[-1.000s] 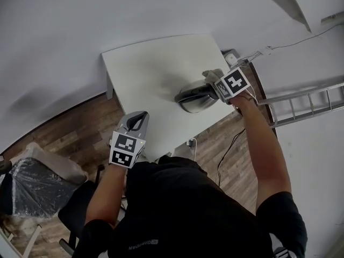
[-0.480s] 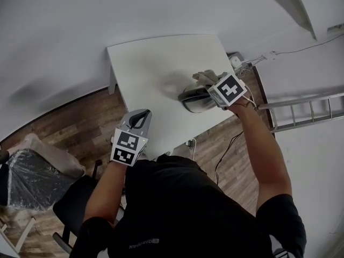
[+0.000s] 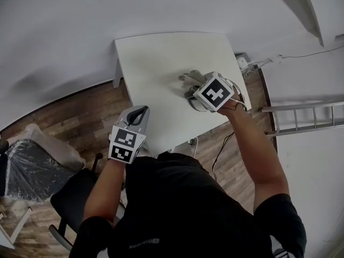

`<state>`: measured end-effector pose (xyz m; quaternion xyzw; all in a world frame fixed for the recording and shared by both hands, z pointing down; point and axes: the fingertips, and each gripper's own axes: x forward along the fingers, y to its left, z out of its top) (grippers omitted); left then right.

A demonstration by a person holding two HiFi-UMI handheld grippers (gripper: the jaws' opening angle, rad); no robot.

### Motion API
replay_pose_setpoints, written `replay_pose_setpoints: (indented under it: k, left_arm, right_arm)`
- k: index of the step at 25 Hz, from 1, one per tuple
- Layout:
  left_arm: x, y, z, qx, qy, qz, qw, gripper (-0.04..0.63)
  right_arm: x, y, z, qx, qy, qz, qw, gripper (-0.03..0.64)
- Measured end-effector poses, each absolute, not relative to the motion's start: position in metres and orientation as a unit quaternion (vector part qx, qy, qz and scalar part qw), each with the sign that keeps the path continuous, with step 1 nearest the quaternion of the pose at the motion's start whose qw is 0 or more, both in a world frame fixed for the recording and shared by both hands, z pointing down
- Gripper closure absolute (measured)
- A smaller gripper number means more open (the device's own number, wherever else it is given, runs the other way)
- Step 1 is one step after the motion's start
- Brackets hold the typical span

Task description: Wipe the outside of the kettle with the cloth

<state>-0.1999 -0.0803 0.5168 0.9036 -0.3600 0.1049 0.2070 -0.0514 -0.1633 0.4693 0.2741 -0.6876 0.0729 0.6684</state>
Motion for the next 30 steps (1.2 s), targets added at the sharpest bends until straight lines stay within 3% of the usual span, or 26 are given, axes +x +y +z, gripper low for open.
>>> replay_pose_setpoints:
  k: [6,12,16,22,30]
  left_arm:
    - [-0.207,-0.078,0.528,0.898,-0.365,0.11,0.219,0.589]
    - [-0.205,-0.078,0.528,0.895,-0.362,0.139,0.219,0.589]
    - [-0.204,-0.07,0.528,0.894,-0.357,0.171,0.211,0.589]
    - [-0.211,-0.059,0.534,0.881,-0.362,0.209,0.223,0.589]
    - [-0.202,-0.053,0.535,0.878,-0.349,0.241,0.223,0.589]
  right_arm:
    - [-0.047,-0.168,0.485,0.44,-0.743,0.202,0.463,0.526]
    - [-0.036,-0.162,0.496,0.536,-0.755,0.355,0.127,0.526]
    - [-0.032,-0.157,0.517,0.523,-0.732,0.437,-0.002,0.525]
    - [-0.031,-0.161,0.54,0.498,-0.696,0.506,-0.106,0.526]
    - [-0.042,-0.155,0.603,0.466,-0.645,0.585,-0.155,0.526]
